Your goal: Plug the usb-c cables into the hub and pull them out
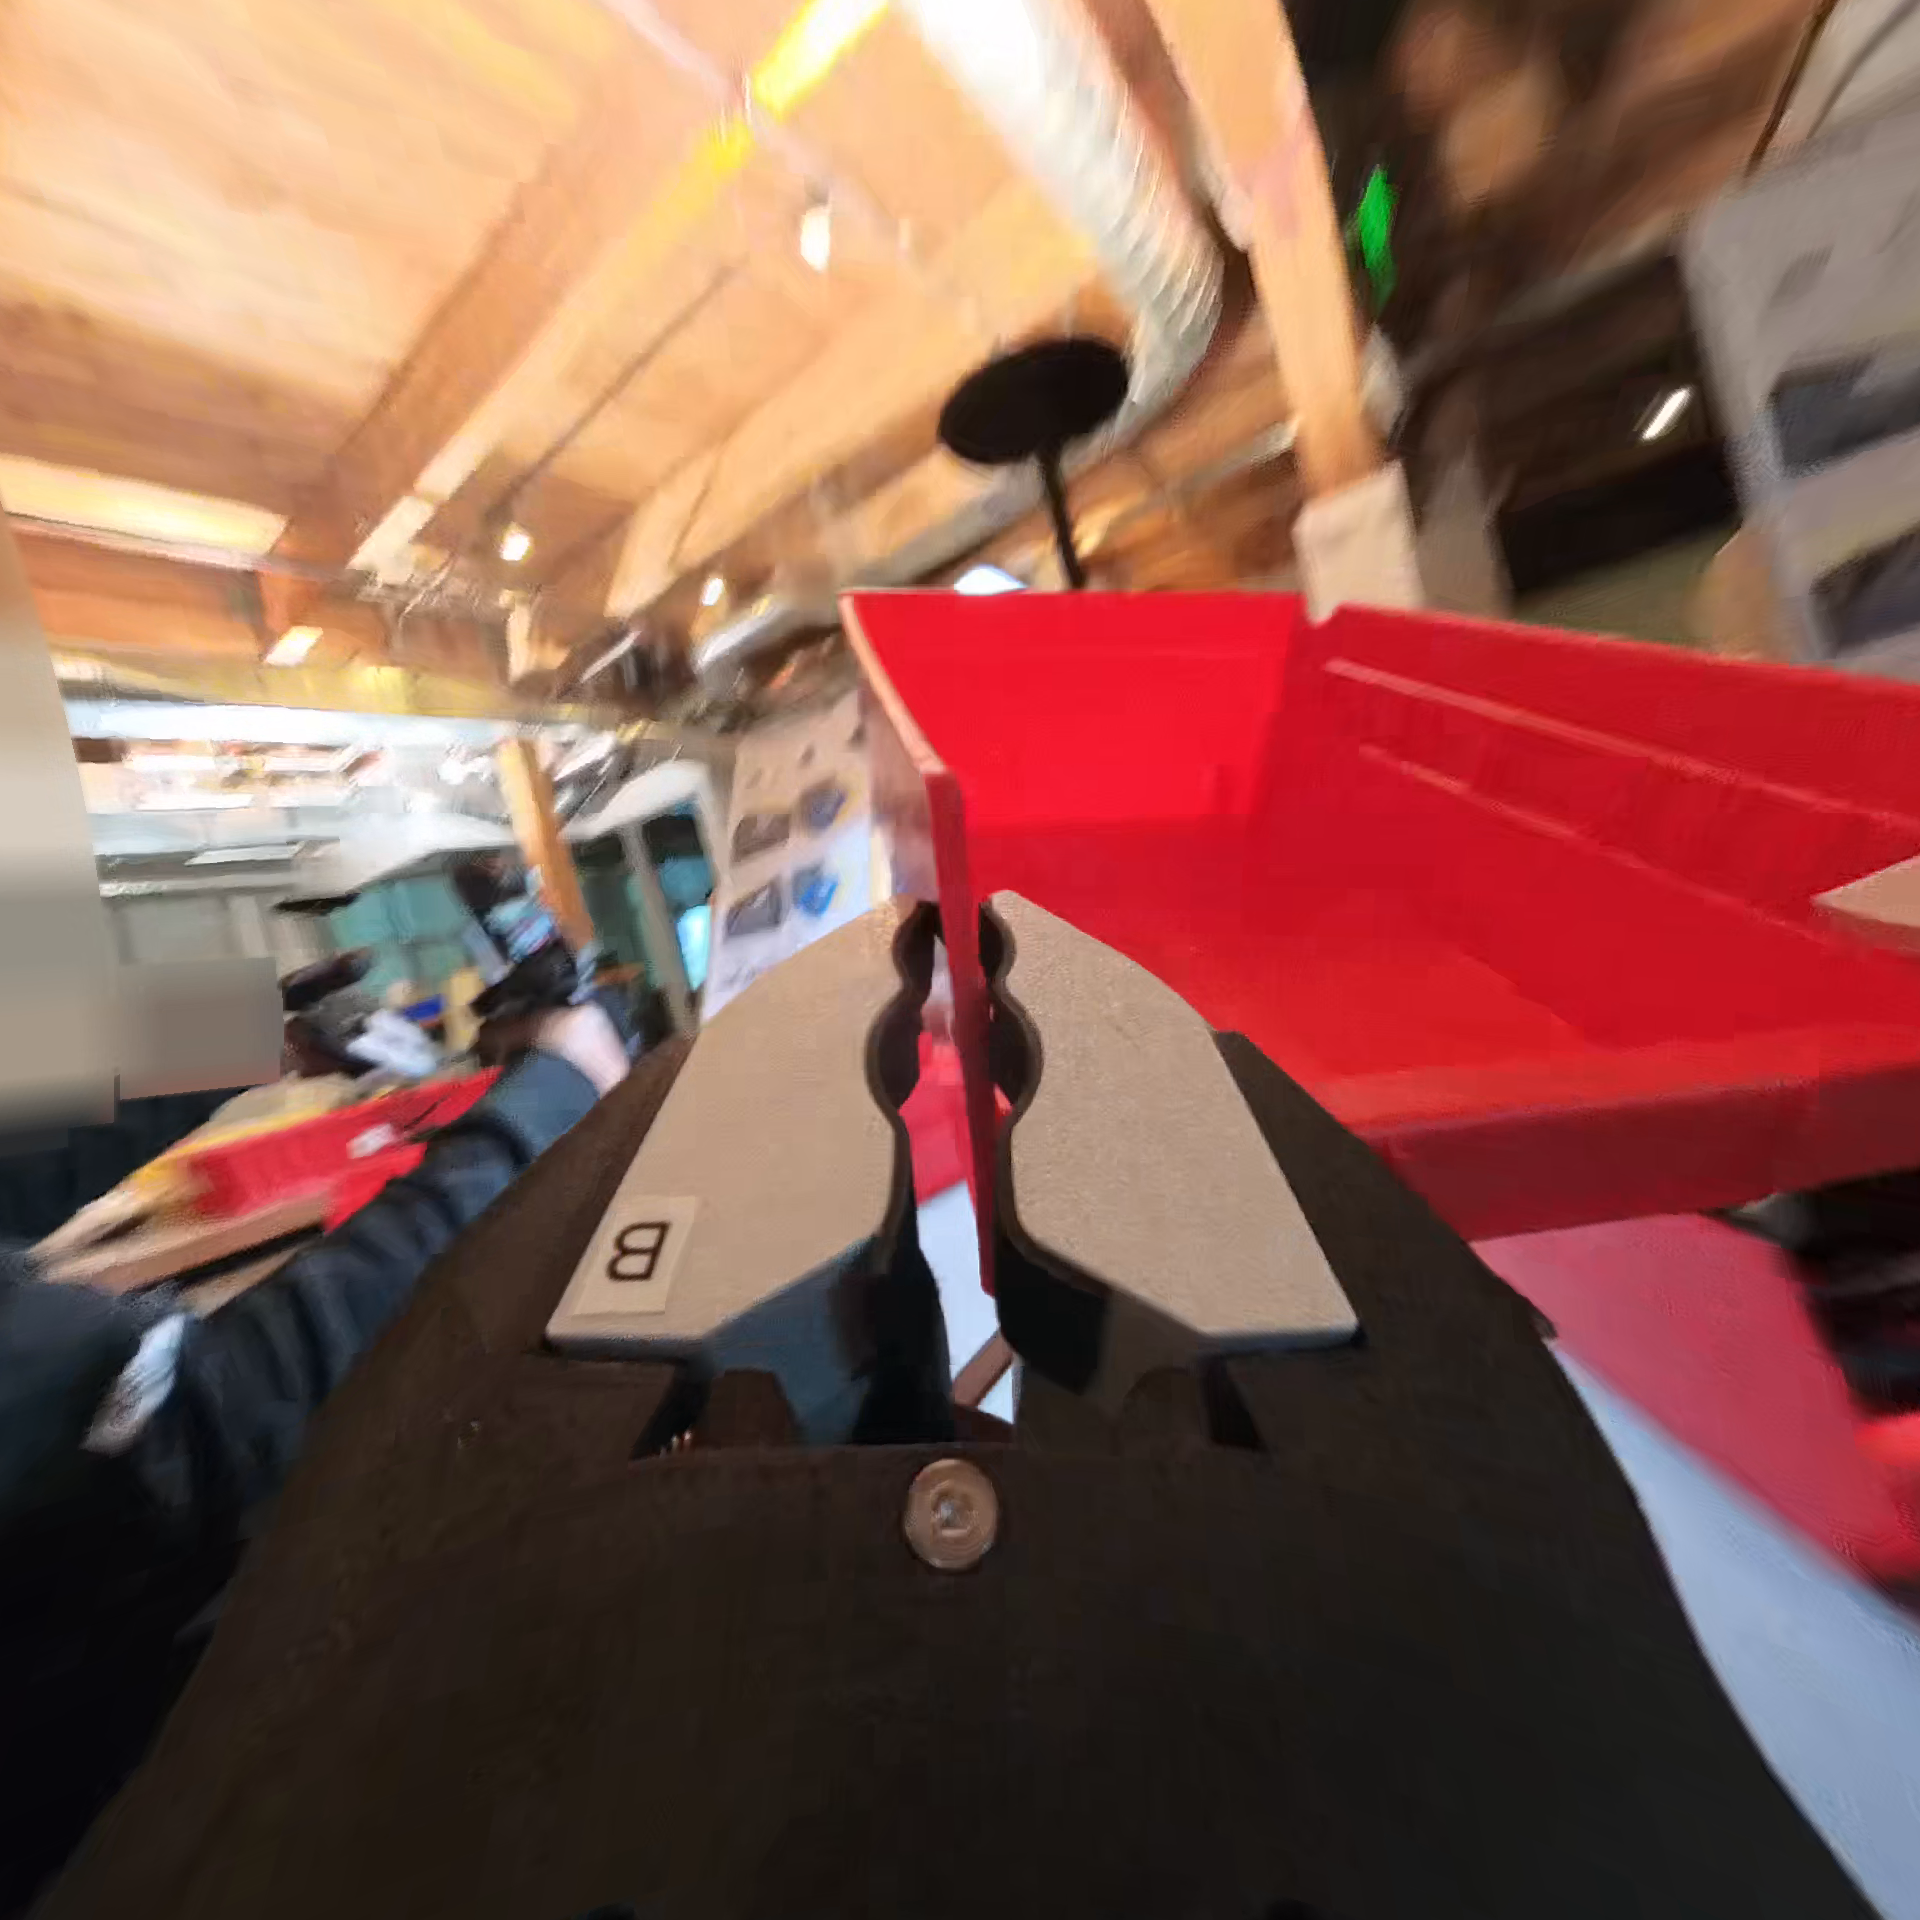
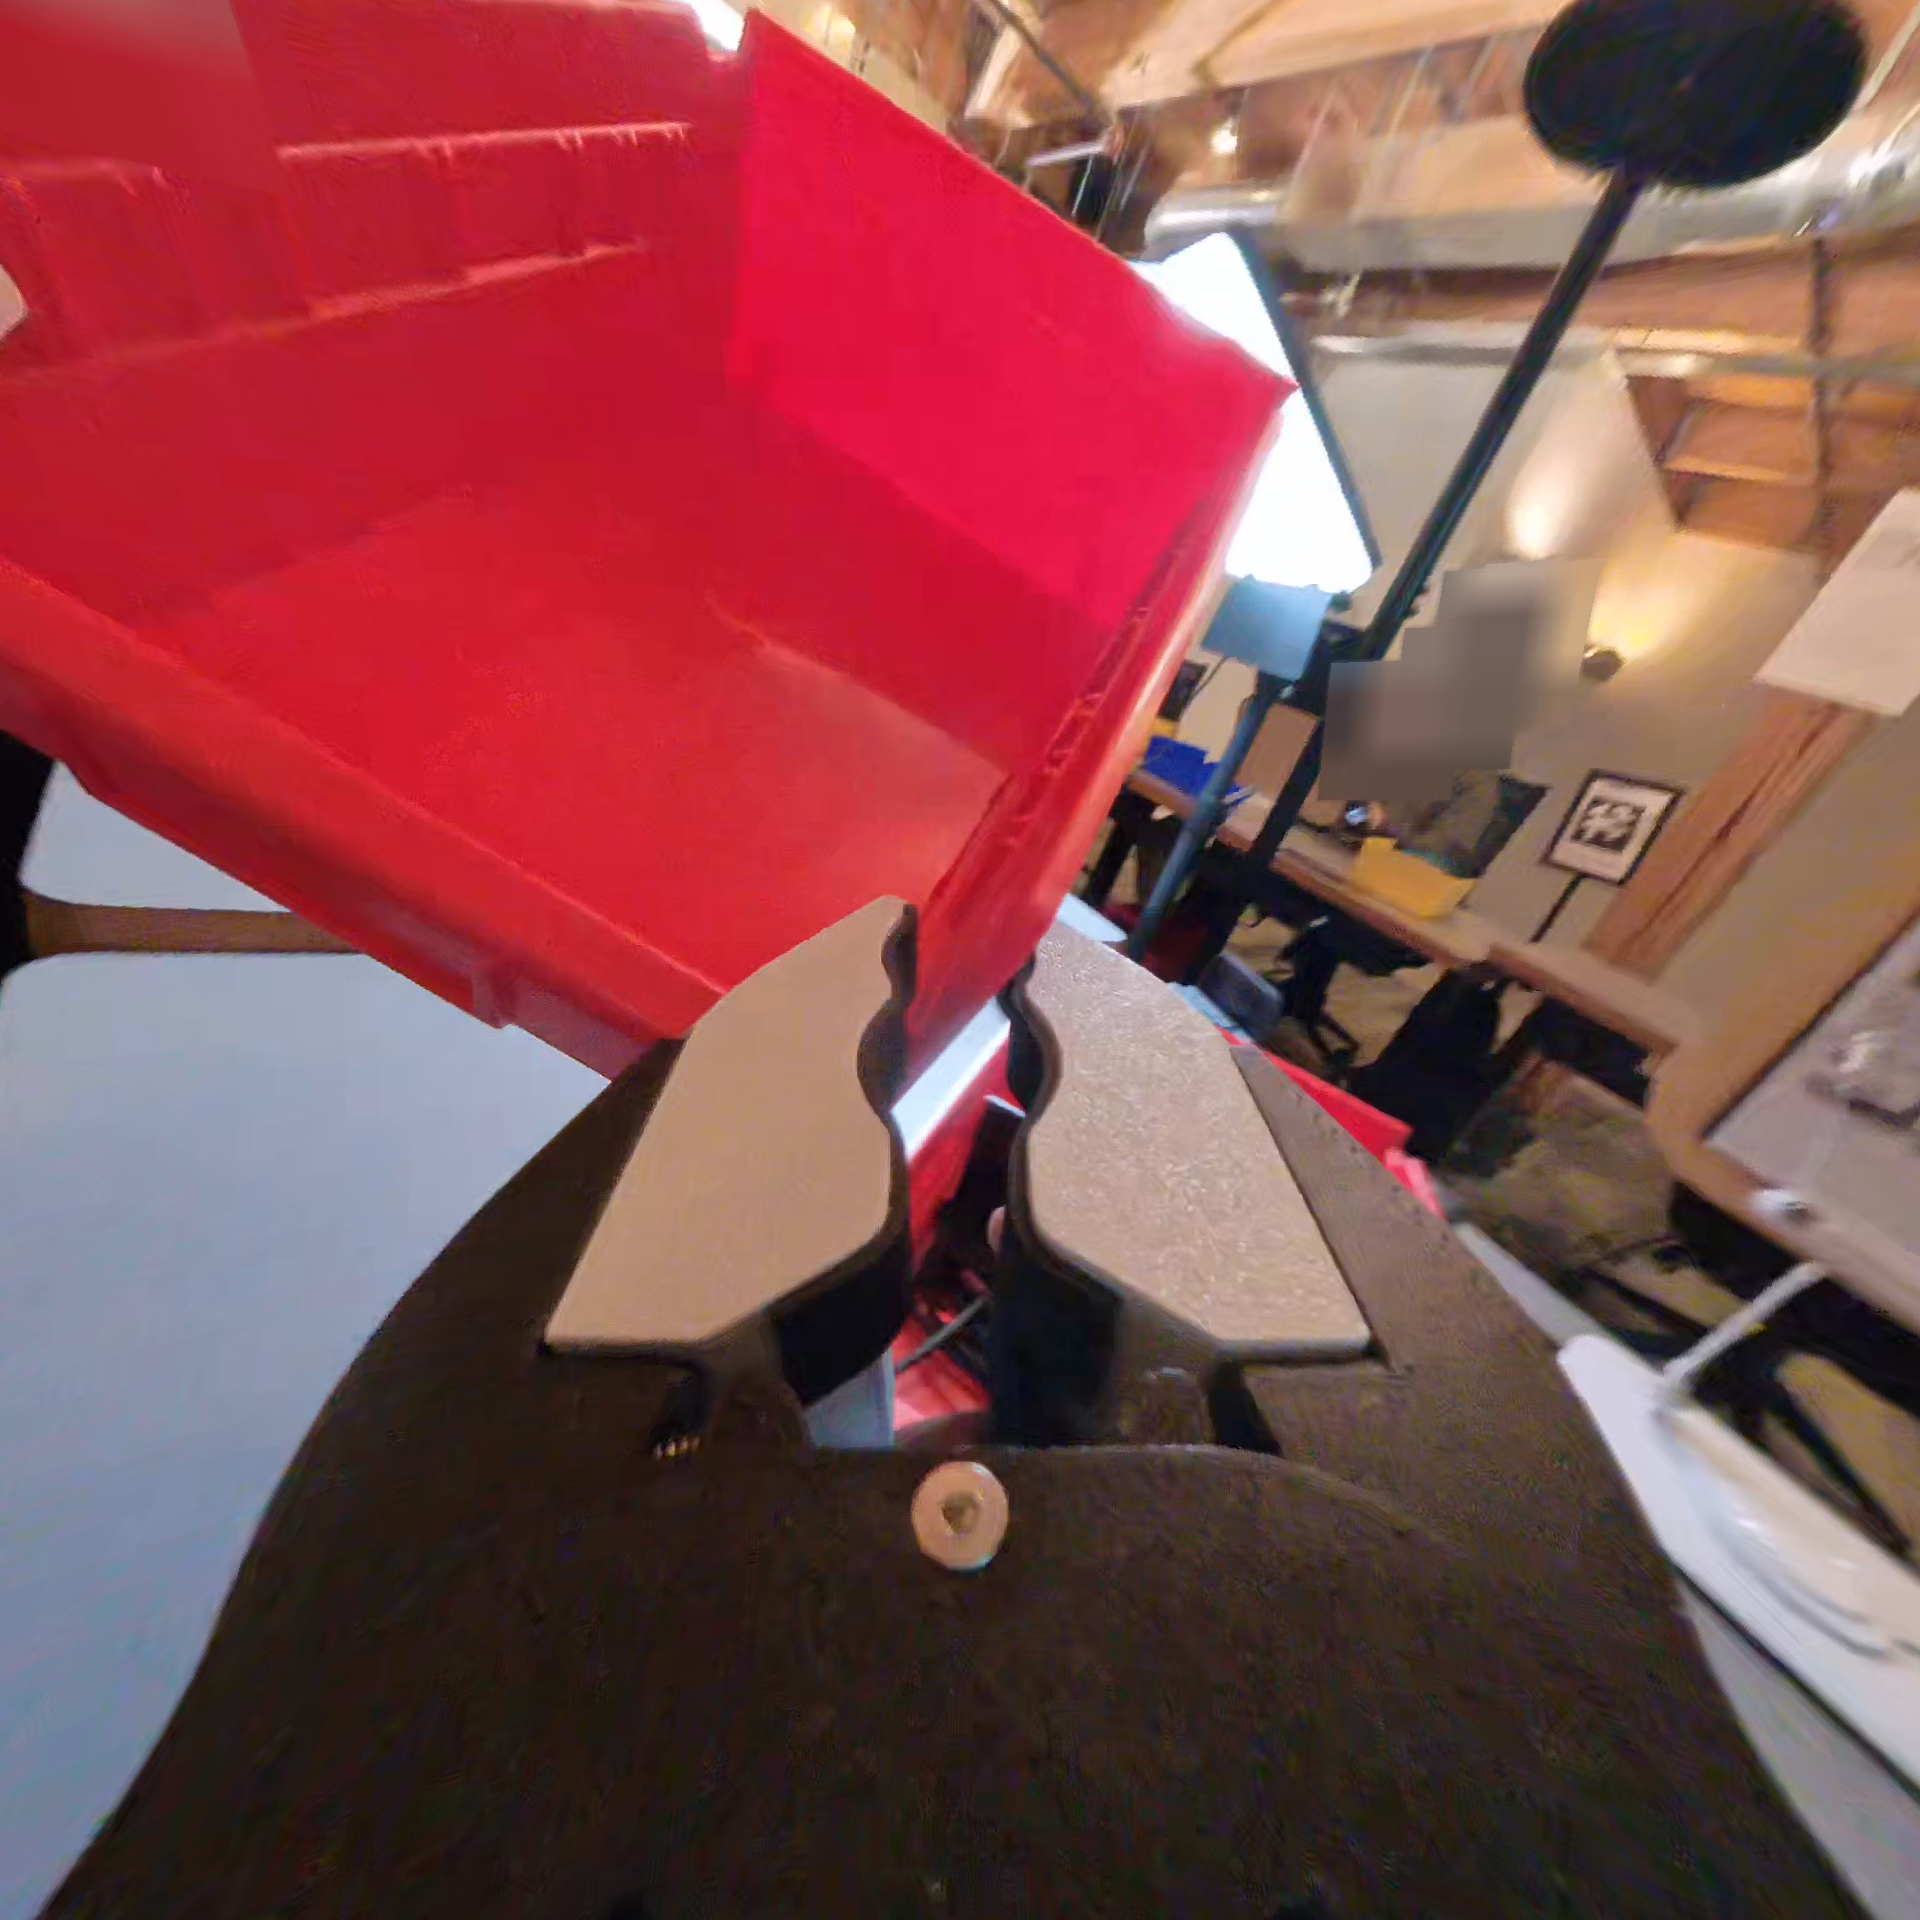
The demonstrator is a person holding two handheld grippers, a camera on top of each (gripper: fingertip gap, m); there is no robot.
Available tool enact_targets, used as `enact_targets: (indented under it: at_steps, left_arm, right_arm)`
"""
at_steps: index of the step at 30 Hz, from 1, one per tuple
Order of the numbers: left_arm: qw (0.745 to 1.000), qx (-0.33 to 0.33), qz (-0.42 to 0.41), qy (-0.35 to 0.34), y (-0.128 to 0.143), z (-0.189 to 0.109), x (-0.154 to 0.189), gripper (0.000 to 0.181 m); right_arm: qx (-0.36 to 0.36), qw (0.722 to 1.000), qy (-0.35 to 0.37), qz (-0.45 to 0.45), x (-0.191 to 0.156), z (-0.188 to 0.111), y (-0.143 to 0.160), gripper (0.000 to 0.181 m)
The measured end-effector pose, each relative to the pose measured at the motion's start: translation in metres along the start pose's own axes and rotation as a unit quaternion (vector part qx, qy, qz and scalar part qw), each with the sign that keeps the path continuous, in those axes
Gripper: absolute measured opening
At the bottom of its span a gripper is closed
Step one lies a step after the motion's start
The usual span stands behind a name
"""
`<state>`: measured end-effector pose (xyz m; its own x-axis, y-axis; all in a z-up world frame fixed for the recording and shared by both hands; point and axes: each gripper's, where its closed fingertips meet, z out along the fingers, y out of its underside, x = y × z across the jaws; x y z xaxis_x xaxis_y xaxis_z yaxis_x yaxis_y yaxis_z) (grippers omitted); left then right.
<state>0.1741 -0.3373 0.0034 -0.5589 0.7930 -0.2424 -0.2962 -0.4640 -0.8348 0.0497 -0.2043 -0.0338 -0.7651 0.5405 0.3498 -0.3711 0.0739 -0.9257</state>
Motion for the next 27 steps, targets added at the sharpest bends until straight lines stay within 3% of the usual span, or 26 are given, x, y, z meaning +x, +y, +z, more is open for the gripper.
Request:
enact_targets:
  at_steps: [3,5,9,13,18,20,23,27]
  left_arm:
    - [0.989,0.095,-0.089,0.073,-0.046,-0.009,0.040,0.015]
    - [0.979,0.108,-0.123,0.125,-0.060,-0.012,0.079,0.016]
    - [0.946,0.075,-0.181,0.257,-0.065,-0.013,0.195,0.016]
    - [0.904,0.039,-0.246,0.348,-0.067,-0.017,0.330,0.014]
    - [0.856,-0.048,-0.245,0.453,-0.060,-0.036,0.462,0.017]
    - [0.839,-0.083,-0.229,0.486,-0.048,-0.046,0.494,0.018]
    - [0.843,-0.056,-0.178,0.505,-0.041,-0.060,0.511,0.020]
    - [0.787,-0.115,-0.197,0.573,-0.030,-0.079,0.514,0.029]
  right_arm:
    - [-0.004,0.997,0.045,-0.068,0.040,-0.046,-0.019,0.015]
    - [-0.028,0.993,0.086,-0.077,0.069,-0.088,-0.012,0.015]
    - [-0.101,0.974,0.193,-0.056,0.135,-0.181,0.033,0.015]
    - [-0.198,0.932,0.302,-0.015,0.208,-0.271,0.095,0.013]
    - [-0.267,0.893,0.357,0.056,0.270,-0.351,0.159,0.011]
    - [-0.285,0.881,0.374,0.048,0.281,-0.371,0.175,0.011]
    - [-0.299,0.873,0.385,0.024,0.288,-0.386,0.182,0.011]
    - [-0.300,0.884,0.356,0.038,0.288,-0.396,0.183,0.019]
